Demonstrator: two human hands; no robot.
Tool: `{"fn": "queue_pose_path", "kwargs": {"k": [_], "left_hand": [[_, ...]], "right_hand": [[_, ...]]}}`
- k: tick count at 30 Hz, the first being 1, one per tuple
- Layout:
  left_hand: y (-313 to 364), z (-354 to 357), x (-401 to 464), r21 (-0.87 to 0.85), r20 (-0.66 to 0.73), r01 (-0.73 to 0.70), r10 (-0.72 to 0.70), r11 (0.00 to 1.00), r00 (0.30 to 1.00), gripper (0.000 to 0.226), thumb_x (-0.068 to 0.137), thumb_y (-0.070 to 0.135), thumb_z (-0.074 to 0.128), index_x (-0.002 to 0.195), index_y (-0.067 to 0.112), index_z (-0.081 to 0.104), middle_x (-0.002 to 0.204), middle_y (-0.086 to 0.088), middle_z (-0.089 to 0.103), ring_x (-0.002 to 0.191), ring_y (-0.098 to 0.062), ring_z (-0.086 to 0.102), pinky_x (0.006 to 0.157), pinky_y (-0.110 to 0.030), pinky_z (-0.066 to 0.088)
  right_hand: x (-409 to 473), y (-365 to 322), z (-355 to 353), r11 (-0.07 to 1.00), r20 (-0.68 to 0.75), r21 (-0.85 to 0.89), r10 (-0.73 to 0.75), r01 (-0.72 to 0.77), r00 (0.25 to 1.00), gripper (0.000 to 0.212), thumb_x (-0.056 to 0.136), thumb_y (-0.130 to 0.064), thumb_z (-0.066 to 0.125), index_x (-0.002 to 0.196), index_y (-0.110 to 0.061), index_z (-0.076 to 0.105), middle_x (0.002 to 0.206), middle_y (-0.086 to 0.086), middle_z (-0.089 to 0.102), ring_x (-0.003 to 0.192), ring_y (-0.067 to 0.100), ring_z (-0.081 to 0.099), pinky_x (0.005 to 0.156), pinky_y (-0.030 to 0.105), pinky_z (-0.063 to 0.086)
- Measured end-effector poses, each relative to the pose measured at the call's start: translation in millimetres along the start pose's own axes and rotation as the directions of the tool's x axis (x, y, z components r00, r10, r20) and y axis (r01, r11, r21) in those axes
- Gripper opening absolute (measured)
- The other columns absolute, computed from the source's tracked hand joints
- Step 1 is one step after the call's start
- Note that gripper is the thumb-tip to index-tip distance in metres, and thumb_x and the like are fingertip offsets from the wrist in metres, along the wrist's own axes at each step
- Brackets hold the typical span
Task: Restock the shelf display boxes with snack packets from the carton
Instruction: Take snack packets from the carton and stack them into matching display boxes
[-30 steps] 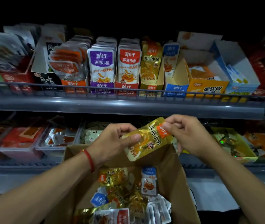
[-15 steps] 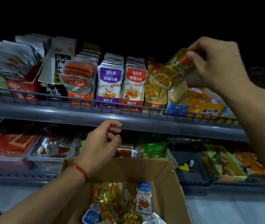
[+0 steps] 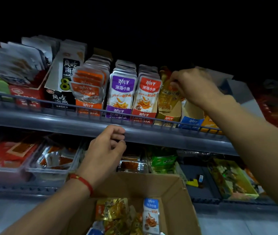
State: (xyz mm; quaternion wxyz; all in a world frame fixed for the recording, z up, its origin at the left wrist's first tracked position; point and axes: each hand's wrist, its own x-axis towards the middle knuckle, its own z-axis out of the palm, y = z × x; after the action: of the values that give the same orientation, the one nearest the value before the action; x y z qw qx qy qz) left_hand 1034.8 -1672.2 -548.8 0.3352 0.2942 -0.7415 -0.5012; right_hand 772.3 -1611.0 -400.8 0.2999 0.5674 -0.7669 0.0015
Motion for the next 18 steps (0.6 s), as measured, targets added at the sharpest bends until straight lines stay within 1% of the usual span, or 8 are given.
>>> {"fn": "queue_pose_path", "kwargs": {"k": [4, 6, 8, 11, 16, 18], "left_hand": [[1, -2, -2, -0.012, -0.001, -0.002, 0.002, 1.000, 1.000, 0.017, 0.099, 0.016, 0.058, 0.107, 0.030, 0.060, 0.100, 0.008, 0.064, 0.085, -0.006, 0.061, 0.072, -0.019, 0.056], [1, -3, -3, -0.007, 0.000, -0.006, 0.006, 1.000, 1.000, 0.016, 0.099, 0.017, 0.057, 0.107, 0.030, 0.059, 0.099, 0.008, 0.064, 0.086, -0.005, 0.060, 0.071, -0.017, 0.055], [2, -4, -4, -0.002, 0.000, -0.008, 0.008, 1.000, 1.000, 0.016, 0.099, 0.017, 0.057, 0.107, 0.030, 0.059, 0.099, 0.008, 0.064, 0.086, -0.004, 0.060, 0.070, -0.015, 0.054], [1, -5, -5, 0.011, 0.004, 0.004, -0.004, 1.000, 1.000, 0.015, 0.099, 0.019, 0.057, 0.109, 0.032, 0.058, 0.100, 0.009, 0.064, 0.087, -0.003, 0.060, 0.070, -0.018, 0.055], [0, -2, -5, 0.047, 0.014, 0.006, -0.007, 0.999, 1.000, 0.016, 0.099, 0.021, 0.057, 0.109, 0.033, 0.058, 0.102, 0.011, 0.063, 0.088, -0.001, 0.059, 0.073, -0.021, 0.055], [-1, -1, -5, 0.057, 0.017, 0.006, -0.007, 0.998, 1.000, 0.017, 0.099, 0.021, 0.057, 0.110, 0.033, 0.057, 0.103, 0.012, 0.063, 0.088, 0.001, 0.059, 0.072, -0.021, 0.054]], "right_hand": [[3, 0, 5, 1.000, -0.025, -0.014, 0.001, -0.002, 1.000, 0.019, 0.103, -0.029, 0.055, 0.116, -0.018, 0.064, 0.111, 0.012, 0.067, 0.100, 0.035, 0.064, 0.075, 0.046, 0.052], [4, 3, 6, 1.000, -0.029, 0.010, 0.005, -0.005, 1.000, 0.023, 0.101, -0.028, 0.058, 0.122, -0.018, 0.063, 0.114, 0.012, 0.065, 0.103, 0.034, 0.063, 0.077, 0.047, 0.052], [3, 7, 6, 0.999, -0.044, 0.044, 0.034, -0.032, 0.998, 0.033, 0.098, -0.028, 0.064, 0.129, -0.017, 0.061, 0.117, 0.012, 0.064, 0.107, 0.034, 0.061, 0.081, 0.049, 0.052], [0, 13, 11, 0.996, -0.055, 0.043, 0.082, -0.079, 0.995, 0.040, 0.096, -0.029, 0.067, 0.132, -0.015, 0.058, 0.120, 0.013, 0.062, 0.110, 0.034, 0.060, 0.084, 0.049, 0.051], [4, 14, 18, 0.994, -0.081, 0.041, 0.107, -0.104, 0.991, 0.031, 0.098, -0.029, 0.063, 0.124, -0.013, 0.062, 0.115, 0.014, 0.064, 0.103, 0.035, 0.061, 0.075, 0.046, 0.048], [8, 13, 19, 0.993, -0.085, 0.034, 0.116, -0.114, 0.990, 0.029, 0.099, -0.028, 0.062, 0.123, -0.012, 0.062, 0.114, 0.016, 0.065, 0.103, 0.036, 0.062, 0.075, 0.047, 0.048]]}}
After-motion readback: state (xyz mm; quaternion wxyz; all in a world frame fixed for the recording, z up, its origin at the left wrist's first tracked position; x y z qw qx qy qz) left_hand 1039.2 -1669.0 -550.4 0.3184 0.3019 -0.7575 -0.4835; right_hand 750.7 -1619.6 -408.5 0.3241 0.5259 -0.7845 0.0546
